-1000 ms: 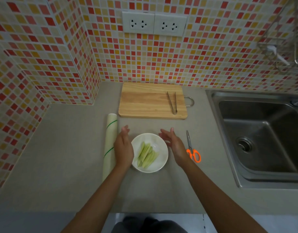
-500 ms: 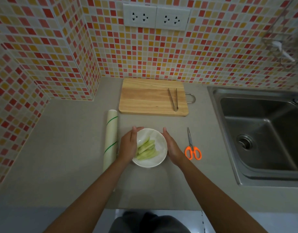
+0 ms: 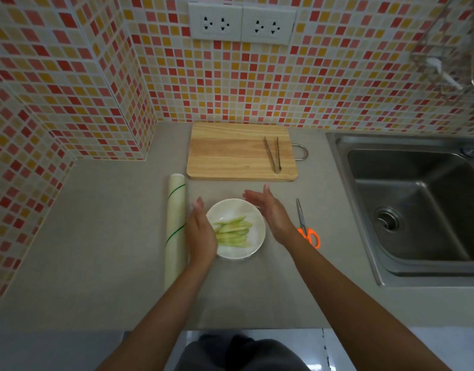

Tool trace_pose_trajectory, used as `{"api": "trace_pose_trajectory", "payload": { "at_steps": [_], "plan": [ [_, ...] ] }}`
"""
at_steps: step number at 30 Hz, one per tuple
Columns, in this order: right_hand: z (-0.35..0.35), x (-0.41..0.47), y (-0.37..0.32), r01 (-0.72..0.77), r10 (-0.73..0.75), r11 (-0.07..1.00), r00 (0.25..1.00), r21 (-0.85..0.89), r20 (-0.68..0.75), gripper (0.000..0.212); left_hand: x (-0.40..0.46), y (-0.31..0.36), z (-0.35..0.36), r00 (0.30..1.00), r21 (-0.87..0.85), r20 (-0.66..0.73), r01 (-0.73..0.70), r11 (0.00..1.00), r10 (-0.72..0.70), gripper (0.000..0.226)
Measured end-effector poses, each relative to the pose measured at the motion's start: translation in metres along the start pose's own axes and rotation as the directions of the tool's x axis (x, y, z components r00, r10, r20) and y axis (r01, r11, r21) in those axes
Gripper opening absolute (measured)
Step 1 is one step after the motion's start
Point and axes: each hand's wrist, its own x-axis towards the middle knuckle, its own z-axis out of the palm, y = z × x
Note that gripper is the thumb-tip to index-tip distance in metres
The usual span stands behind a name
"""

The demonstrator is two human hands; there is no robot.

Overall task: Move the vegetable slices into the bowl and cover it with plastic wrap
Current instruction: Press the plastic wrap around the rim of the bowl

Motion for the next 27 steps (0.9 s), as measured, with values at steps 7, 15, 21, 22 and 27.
{"api": "trace_pose_trajectory", "payload": {
  "at_steps": [7,15,21,22,27],
  "plan": [
    [0.007,-0.006,0.011,-0.098,0.087,0.984,0.993,0.150,0.073,0.065,-0.004,-0.006,0.010,0.999,0.006,0.039,-0.004,1.000,0.004,0.051],
    [0.010,-0.017,0.027,-0.105,0.106,0.990,0.994,0.096,-0.009,0.069,0.039,-0.001,0.004,0.942,0.121,0.333,-0.094,0.988,0.049,0.062],
    [0.000,-0.021,0.033,-0.013,0.052,0.986,0.971,0.164,-0.233,0.063,0.063,0.013,0.005,0.884,0.213,0.461,-0.198,0.957,0.081,0.061],
    [-0.001,-0.019,0.030,0.002,0.049,0.981,0.965,0.193,-0.257,0.061,0.061,0.014,0.004,0.923,0.136,0.379,-0.119,0.983,0.060,0.061],
    [0.005,-0.008,0.017,0.005,0.043,0.966,0.983,0.260,-0.181,0.064,0.016,-0.015,-0.004,0.984,-0.364,0.089,0.179,0.914,-0.157,0.064]
  ]
}}
